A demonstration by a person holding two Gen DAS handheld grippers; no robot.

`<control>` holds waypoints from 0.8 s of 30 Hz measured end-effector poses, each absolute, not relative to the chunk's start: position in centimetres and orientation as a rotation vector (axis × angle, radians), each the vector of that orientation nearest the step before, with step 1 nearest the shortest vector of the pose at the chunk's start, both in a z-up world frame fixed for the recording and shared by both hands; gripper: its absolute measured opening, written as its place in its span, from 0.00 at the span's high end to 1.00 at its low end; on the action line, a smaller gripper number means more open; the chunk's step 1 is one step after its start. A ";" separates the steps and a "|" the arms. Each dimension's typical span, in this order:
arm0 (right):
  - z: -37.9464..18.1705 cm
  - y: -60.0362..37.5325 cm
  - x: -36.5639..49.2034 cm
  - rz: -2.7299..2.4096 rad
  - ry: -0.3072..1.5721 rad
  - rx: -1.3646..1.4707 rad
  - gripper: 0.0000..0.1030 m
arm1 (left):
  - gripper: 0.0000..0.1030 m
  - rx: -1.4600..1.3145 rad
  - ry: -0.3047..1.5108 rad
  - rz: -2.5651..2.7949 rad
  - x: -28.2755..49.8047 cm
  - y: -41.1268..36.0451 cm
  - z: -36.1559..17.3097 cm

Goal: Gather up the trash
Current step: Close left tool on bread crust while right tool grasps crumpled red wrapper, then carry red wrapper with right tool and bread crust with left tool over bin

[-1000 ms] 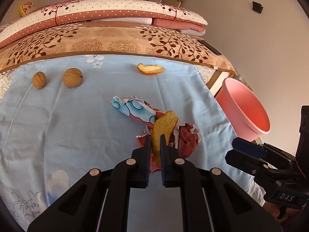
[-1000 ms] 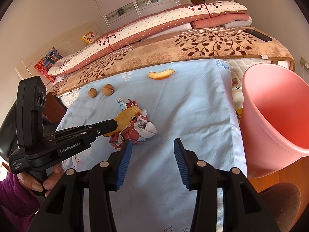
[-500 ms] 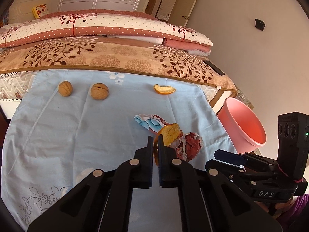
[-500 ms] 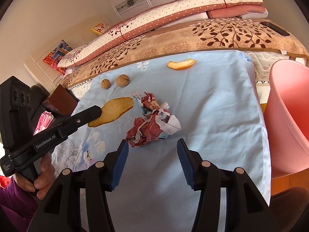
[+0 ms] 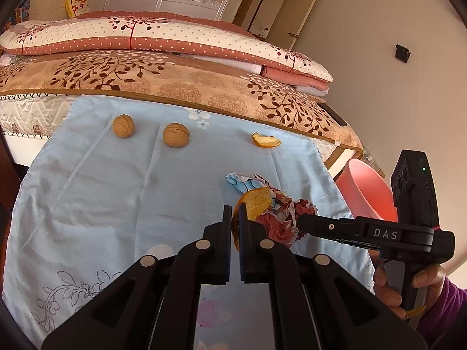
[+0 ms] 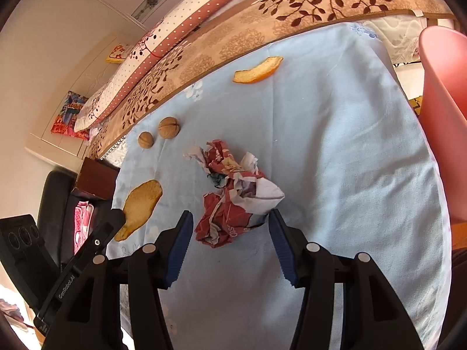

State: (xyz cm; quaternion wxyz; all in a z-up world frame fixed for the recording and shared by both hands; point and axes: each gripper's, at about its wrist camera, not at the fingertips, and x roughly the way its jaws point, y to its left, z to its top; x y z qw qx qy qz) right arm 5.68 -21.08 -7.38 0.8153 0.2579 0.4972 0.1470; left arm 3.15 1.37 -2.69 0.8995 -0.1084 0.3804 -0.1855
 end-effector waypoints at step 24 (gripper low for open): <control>-1.6 -24.8 2.2 0.176 0.806 0.327 0.77 | 0.96 -0.207 0.771 -0.417 3.1 -0.3 -1.5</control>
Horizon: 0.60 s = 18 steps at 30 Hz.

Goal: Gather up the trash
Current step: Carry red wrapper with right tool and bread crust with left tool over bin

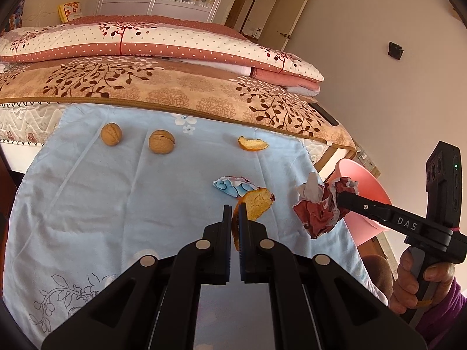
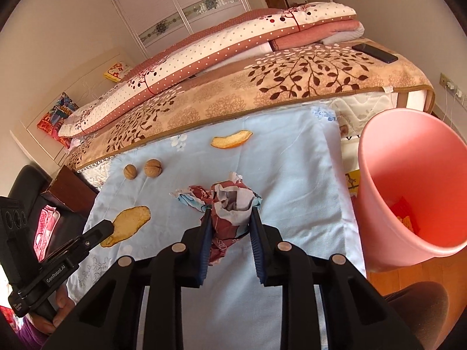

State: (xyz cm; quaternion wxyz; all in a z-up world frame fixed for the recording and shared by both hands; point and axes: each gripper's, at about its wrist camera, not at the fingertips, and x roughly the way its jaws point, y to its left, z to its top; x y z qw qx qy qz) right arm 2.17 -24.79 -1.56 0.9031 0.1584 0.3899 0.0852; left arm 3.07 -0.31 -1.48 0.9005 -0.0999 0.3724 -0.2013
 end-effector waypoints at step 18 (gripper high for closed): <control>1.1 -29.0 -1.5 0.011 0.629 0.210 0.77 | 0.96 -0.128 0.743 -0.523 3.4 -6.4 0.7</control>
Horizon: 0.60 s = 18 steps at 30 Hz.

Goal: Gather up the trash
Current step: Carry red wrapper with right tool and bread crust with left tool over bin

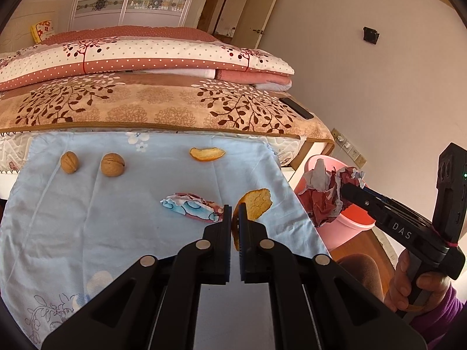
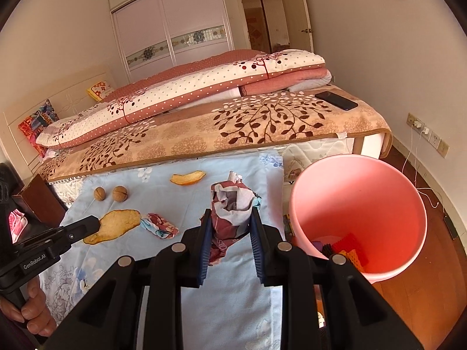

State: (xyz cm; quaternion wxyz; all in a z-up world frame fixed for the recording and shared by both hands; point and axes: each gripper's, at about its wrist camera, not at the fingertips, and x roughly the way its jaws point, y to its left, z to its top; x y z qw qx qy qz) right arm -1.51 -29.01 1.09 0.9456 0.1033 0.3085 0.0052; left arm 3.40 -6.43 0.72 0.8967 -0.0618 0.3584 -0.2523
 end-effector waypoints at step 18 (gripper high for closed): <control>0.6 -38.0 -4.0 -0.186 0.564 0.293 0.77 | 0.96 -0.022 0.721 -0.672 3.8 -16.4 2.6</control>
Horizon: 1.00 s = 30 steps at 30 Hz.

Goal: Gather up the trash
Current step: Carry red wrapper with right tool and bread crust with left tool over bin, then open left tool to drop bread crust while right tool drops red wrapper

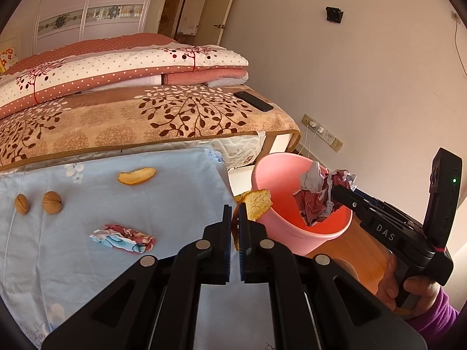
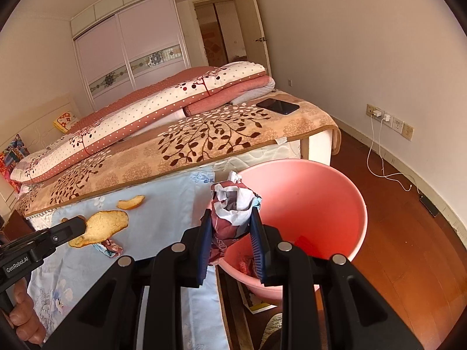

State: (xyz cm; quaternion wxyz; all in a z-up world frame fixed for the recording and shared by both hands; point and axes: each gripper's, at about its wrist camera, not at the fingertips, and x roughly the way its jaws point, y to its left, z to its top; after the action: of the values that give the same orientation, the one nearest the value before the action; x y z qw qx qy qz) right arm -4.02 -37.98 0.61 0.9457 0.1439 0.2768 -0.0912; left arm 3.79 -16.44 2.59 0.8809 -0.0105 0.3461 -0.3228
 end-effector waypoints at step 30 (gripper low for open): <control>-3.4 -46.2 -6.0 -0.310 0.585 0.418 0.76 | 0.96 0.183 0.792 -0.802 4.5 -30.8 -0.8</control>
State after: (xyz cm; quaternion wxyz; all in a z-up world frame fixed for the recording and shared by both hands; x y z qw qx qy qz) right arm -5.95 -46.19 -3.37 0.9243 0.2035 0.2852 -0.1512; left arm 4.54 -30.77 -0.83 0.8413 0.0866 0.3749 -0.3796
